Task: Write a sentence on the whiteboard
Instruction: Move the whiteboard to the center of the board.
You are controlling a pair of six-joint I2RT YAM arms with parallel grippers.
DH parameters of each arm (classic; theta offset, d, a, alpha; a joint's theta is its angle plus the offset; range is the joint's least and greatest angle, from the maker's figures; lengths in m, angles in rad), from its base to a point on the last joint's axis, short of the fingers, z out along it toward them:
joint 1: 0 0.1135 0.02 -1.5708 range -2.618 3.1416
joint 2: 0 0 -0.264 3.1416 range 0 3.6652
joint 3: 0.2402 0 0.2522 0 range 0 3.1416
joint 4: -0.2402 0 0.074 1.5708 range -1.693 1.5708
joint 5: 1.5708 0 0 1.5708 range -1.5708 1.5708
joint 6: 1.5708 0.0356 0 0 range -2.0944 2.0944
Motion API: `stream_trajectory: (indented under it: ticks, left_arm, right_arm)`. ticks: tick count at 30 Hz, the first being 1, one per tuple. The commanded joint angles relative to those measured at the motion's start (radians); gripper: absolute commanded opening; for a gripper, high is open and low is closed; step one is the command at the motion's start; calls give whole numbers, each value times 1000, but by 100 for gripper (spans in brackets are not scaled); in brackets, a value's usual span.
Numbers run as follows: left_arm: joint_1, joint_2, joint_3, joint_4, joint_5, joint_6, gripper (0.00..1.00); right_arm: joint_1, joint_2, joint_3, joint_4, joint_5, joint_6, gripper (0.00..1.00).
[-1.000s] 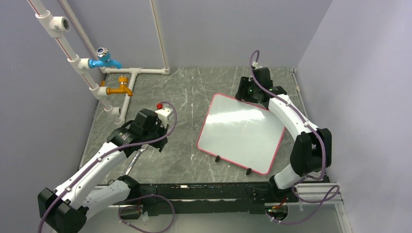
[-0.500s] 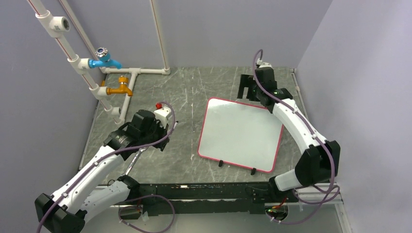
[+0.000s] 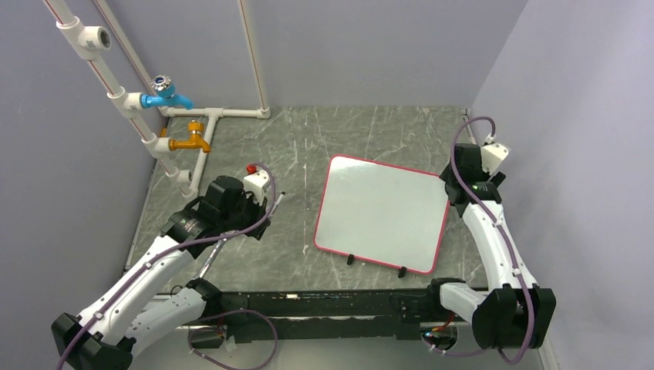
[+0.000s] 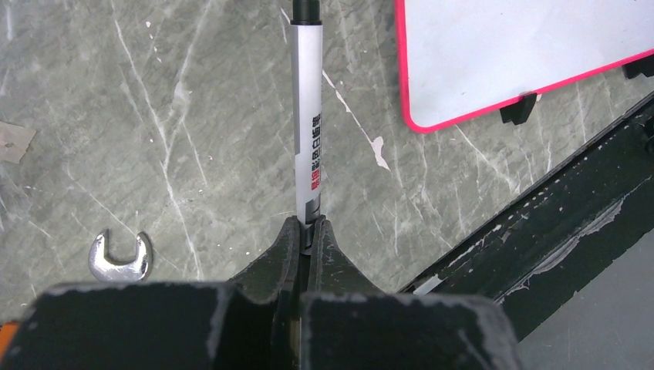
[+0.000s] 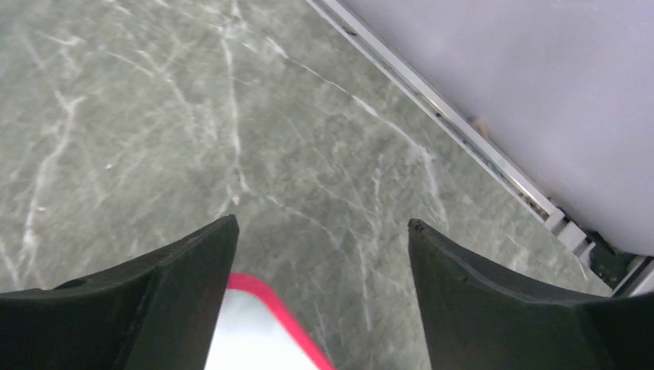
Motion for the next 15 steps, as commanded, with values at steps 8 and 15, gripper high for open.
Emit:
stream_trajectory:
  ticks: [8,15]
  left_arm:
    - [-26,-3,-6,37,5,13,0]
    - [-27,0,-4,37,-2,13,0]
  right_arm:
    - [-110,-74,-143,48,-36,80,74]
    - [-112,-130,-207,91,-192,26,67]
